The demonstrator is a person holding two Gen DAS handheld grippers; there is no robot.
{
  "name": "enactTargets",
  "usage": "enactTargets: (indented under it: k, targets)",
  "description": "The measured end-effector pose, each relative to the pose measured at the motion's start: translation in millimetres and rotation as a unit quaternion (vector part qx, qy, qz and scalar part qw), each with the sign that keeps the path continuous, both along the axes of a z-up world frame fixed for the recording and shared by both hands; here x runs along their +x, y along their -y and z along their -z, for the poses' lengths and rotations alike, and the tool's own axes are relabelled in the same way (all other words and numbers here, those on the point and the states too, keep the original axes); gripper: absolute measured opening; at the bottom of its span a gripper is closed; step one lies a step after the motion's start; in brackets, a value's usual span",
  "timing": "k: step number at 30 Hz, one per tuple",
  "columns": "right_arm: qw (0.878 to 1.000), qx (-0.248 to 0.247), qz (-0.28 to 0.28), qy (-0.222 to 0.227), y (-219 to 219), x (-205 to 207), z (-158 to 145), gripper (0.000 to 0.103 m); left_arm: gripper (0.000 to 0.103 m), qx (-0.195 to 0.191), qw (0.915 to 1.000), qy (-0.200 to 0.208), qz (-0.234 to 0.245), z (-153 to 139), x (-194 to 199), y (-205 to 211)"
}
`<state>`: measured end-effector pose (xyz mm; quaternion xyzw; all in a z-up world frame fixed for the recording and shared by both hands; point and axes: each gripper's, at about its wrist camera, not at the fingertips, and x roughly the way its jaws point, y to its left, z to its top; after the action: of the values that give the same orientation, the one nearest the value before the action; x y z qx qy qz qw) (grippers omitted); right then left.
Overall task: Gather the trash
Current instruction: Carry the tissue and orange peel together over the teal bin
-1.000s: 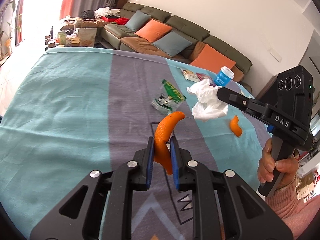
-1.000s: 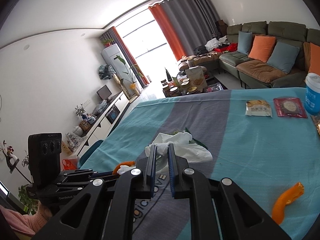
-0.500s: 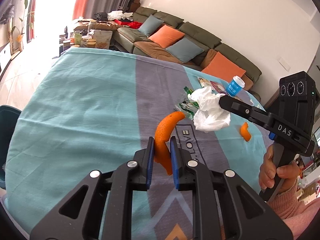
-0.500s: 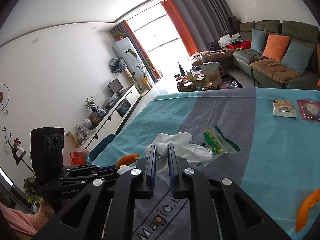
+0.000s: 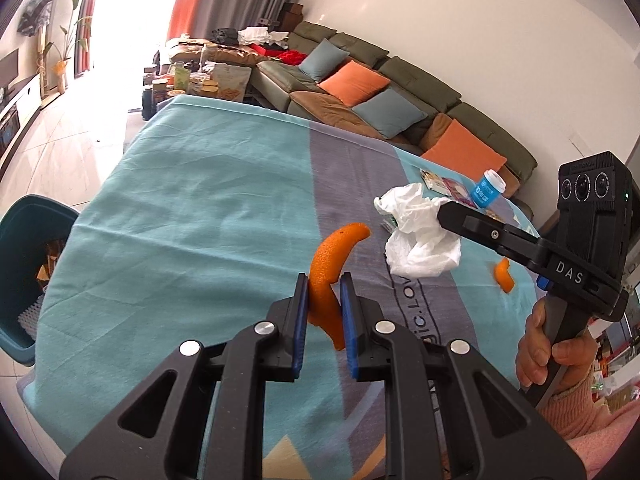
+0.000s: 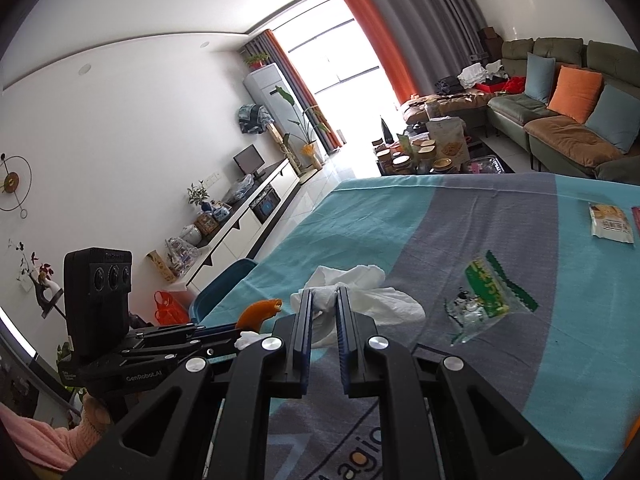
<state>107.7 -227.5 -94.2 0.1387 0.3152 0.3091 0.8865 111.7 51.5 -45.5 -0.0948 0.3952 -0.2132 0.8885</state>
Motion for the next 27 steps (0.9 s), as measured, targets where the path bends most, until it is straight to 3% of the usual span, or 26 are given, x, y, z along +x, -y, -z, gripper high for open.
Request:
enactTargets:
  k: [27]
  targets:
    - [0.998,-0.005,-0.069,-0.011,-65.5,17.4,2.1,0.01,0.016,-0.001,0.9979,0.006,-0.064,-4.4,-13.9,-53.3]
